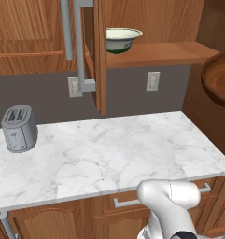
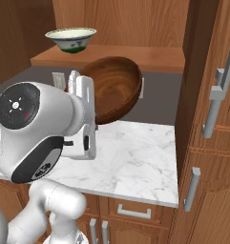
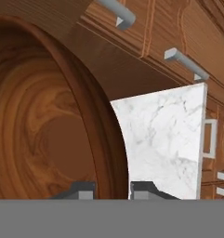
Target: Open the cabinet. Pick the bowls from the counter and place them in the cabinet. Then close the cabinet.
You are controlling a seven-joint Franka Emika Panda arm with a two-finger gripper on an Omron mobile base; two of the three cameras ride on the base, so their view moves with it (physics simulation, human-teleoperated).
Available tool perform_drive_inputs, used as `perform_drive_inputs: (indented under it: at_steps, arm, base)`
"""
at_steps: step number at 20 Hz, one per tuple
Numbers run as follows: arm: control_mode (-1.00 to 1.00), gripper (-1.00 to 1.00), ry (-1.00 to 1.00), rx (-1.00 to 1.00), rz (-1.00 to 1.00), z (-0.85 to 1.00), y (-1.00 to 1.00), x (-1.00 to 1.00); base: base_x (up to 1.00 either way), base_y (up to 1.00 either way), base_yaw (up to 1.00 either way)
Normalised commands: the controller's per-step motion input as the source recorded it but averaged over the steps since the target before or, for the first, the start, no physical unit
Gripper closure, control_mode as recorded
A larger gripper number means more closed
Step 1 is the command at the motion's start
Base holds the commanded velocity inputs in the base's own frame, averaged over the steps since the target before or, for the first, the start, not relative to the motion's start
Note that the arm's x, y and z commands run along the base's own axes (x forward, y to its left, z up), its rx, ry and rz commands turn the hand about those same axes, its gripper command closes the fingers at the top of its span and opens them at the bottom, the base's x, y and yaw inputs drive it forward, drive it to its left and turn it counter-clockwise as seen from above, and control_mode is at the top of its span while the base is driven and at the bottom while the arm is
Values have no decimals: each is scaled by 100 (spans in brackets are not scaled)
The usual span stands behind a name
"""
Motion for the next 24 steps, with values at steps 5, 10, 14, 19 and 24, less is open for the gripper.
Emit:
perform_drive_inputs:
  at_steps: [5, 10, 14, 19, 24]
  arm:
    - [-100, 100, -15, -1, 6, 25, 36, 0]
    - [-100, 100, -15, 0, 2, 14, 7, 5]
    - [-100, 100, -12, 0, 0, 18, 8, 26]
    - [-100, 100, -2, 4, 0, 33, 9, 18]
    - [-100, 100, 0, 4, 0, 45, 7, 25]
  base:
    - [0, 0, 0]
    - [0, 0, 0]
    - [0, 0, 0]
    - [0, 0, 0]
    - [0, 0, 0]
